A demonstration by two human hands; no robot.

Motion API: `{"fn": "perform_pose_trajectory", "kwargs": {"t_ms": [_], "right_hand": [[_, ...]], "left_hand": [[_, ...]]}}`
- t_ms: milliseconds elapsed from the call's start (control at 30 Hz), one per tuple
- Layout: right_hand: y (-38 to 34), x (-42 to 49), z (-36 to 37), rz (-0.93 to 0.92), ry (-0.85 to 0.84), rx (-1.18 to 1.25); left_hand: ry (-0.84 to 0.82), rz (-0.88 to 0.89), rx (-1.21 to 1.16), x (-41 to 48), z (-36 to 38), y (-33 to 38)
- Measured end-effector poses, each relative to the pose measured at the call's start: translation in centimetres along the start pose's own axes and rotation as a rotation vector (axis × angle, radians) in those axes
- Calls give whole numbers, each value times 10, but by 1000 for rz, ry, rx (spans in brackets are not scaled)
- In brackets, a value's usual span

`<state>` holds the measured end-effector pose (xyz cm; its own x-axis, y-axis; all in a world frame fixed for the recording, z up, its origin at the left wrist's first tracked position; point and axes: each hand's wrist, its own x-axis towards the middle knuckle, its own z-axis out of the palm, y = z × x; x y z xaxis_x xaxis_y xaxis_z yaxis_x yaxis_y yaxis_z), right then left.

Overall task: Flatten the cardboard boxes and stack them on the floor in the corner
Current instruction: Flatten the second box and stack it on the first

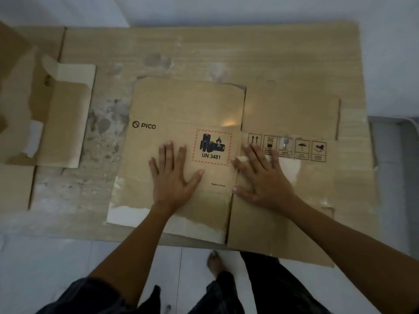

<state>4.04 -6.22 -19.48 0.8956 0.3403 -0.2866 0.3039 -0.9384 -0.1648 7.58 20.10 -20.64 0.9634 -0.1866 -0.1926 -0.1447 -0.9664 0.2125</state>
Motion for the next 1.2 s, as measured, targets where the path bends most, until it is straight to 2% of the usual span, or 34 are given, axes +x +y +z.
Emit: {"fn": "perform_pose_trajectory", "kwargs": {"t_ms": [533,800,933,1067,1200], "right_hand": [[1,4,3,-5,44,25],[-3,-1,0,31,17,-14],[-13,-24,-2,197,75,50],[-7,-72,20,406,93,89],[-4,-83,32,462,98,104]], "left_hand": [[53,16,25,1,6,-4],[-31,3,-63,0,-3,-2],[17,20,-138,0,-15,-18],[63,-123,-126,-8,-22,-56],[107,-140,-135,-13,-17,-67]]}}
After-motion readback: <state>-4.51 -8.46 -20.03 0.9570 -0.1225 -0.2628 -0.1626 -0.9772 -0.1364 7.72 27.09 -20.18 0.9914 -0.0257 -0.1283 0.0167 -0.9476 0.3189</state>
